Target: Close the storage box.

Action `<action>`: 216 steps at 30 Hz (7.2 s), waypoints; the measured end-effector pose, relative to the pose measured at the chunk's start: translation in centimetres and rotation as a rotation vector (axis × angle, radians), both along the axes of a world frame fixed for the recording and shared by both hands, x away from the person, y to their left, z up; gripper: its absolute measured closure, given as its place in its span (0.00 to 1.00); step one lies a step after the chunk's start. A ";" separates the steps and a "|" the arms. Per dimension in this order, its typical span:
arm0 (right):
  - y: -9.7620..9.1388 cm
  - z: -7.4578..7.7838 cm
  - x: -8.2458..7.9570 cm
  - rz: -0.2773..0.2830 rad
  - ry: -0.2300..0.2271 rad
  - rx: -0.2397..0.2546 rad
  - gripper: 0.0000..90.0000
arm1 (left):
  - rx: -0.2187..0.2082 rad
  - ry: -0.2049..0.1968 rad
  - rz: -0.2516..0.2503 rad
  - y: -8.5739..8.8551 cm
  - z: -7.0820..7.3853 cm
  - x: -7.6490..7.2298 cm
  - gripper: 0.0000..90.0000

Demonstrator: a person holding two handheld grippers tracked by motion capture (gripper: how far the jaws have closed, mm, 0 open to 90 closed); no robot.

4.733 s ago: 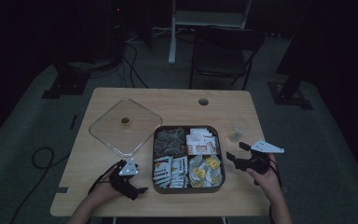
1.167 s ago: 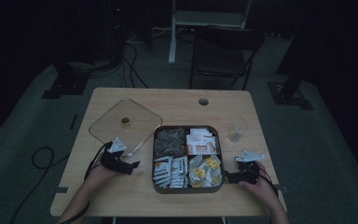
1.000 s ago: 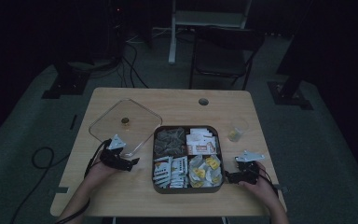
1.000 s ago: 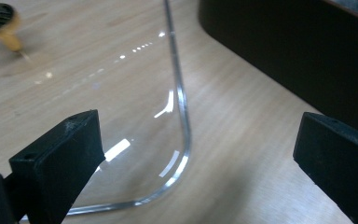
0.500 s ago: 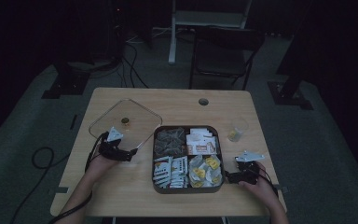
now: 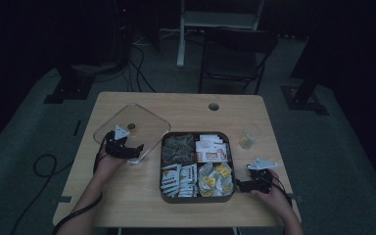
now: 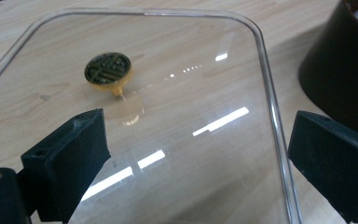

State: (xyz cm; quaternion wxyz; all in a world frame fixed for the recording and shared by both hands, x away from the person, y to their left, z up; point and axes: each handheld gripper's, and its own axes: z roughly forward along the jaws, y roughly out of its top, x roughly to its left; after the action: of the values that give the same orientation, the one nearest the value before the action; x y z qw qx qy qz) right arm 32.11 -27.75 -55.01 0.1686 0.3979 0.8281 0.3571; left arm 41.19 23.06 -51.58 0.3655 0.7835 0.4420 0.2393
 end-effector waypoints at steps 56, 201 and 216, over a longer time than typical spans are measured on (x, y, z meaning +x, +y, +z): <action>0.0 0.0 0.0 0.000 0.000 0.000 0.15 | -0.017 0.081 0.204 0.6 -1.7 7.5 0.66; 0.0 0.0 0.0 0.001 -0.001 0.001 0.15 | -0.044 0.126 -0.716 -18.6 4.7 -2.5 0.49; 0.0 0.0 0.0 0.000 -0.001 0.001 0.15 | -0.079 0.094 -0.587 -15.9 5.2 -2.7 0.07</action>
State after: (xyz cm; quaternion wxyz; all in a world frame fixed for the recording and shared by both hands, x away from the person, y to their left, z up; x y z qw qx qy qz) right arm 32.13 -27.77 -55.02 0.1688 0.3977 0.8279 0.3576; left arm 38.46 7.18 -46.39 0.4283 0.8732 0.2219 0.0693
